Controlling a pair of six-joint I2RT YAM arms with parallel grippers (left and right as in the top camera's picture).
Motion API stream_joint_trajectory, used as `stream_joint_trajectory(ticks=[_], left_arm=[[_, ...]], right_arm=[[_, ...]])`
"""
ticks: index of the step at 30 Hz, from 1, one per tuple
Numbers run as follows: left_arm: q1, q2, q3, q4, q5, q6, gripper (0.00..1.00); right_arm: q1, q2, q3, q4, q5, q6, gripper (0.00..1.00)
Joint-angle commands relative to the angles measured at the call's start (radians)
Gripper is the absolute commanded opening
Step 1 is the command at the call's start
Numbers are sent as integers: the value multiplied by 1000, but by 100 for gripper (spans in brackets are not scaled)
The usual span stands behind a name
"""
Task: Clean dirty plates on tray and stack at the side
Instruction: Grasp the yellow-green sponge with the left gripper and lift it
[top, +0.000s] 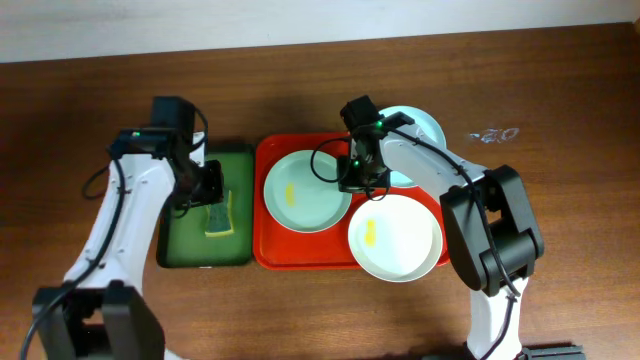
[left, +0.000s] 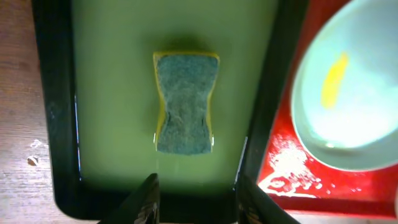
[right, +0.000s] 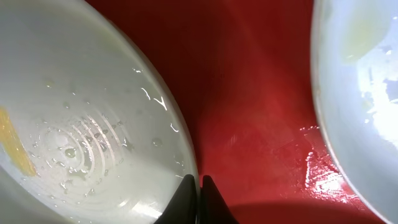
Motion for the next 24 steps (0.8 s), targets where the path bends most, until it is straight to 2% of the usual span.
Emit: stream_joint_trajectory(ticks=[1,2,11,19,20,21,24], left_arm=[[-10,106,-16,44,-61,-47,35],[-10,136,-16,50,-52,-47,28],[-10,303,-17,99,-40,-39,39],[-10,304,-68,171,-51,-39,30],[-10,304,-89,189,-50,-39,21],[-10,303,-90,187,-50,-39,1],[-9,257,-45,165,-67,-1,0]], right_arm=[[12,-10,-7,4,-8,8,4],[12,-10,-7,6,-8,8,4],[18,-10,-7,14,-8,8,4],[24,-10,-7,18,-8,8,4],[24,-10,-7,18,-8,8,4],[24,-10,-7,18,-5,8,4],[24,-10,-7,18,-5,8,4]])
